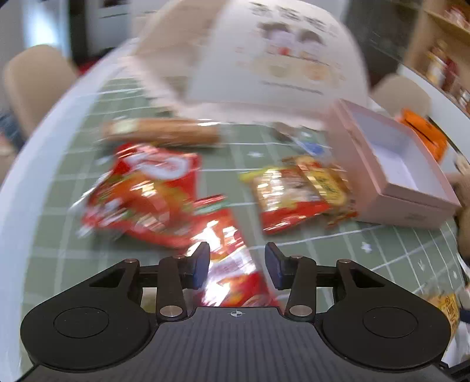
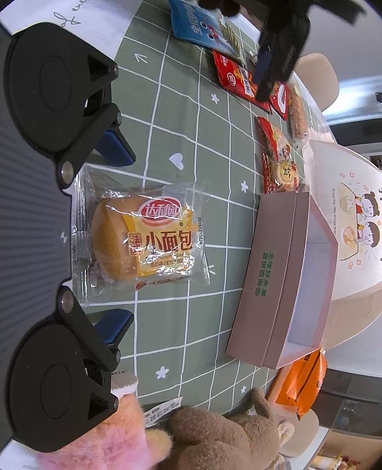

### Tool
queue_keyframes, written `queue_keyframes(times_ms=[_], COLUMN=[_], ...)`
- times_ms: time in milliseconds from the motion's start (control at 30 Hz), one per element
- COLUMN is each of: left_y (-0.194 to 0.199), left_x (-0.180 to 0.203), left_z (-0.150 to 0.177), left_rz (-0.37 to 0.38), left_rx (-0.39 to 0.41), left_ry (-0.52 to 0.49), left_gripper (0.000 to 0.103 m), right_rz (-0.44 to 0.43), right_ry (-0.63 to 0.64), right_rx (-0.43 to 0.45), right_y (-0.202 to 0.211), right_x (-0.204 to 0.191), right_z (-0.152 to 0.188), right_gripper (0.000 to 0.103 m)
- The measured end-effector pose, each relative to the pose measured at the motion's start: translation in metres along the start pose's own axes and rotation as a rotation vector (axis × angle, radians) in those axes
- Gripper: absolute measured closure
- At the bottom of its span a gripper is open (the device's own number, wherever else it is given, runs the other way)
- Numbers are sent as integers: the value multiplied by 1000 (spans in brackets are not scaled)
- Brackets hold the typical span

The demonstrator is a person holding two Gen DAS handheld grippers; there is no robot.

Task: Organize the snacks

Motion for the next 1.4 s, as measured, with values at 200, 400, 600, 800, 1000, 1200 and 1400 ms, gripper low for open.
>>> queue_keyframes(times_ms=[200,400,600,800,1000,1200,1400], left_y=[-12,-36,-51,-68,-81,-85,-48], left_x=[-30,20,34,49,55,55,51], left_z=[4,-5,-13,-24,-33,-37,-7], left_rz=[-34,-2,5,-6,1,2,99], left_rx=[-13,-36,-41,-22,-1,-3,-19], left_ry=[271,-61,-84,-67,-77,-62,-134], left_gripper=[57,49,46,45,45,52,59], right_rz=[-6,6,13,-23,-19,-26,-44], right_ry=[7,-7,-14,1,6,24,17], right_rx=[8,12,12,-49,-67,-54,-44], right_y=[-1,0,2,-5,-9,-8,-7], right_x=[-2,-2,-2,0,3,0,5], right_z=[-2,-1,1,-7,-16,-27,-30], right_gripper=[0,0,0,0,1,4,4])
Point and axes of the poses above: each gripper's, at about its wrist camera, not at the fingertips, and y roughly against the way its jaws point, x to its right, z to its underside, the point moved 7 cm from there along -y, roughly the way its jaws point, and after that the axes turned 12 degrees about x, right-handed, at the moved point
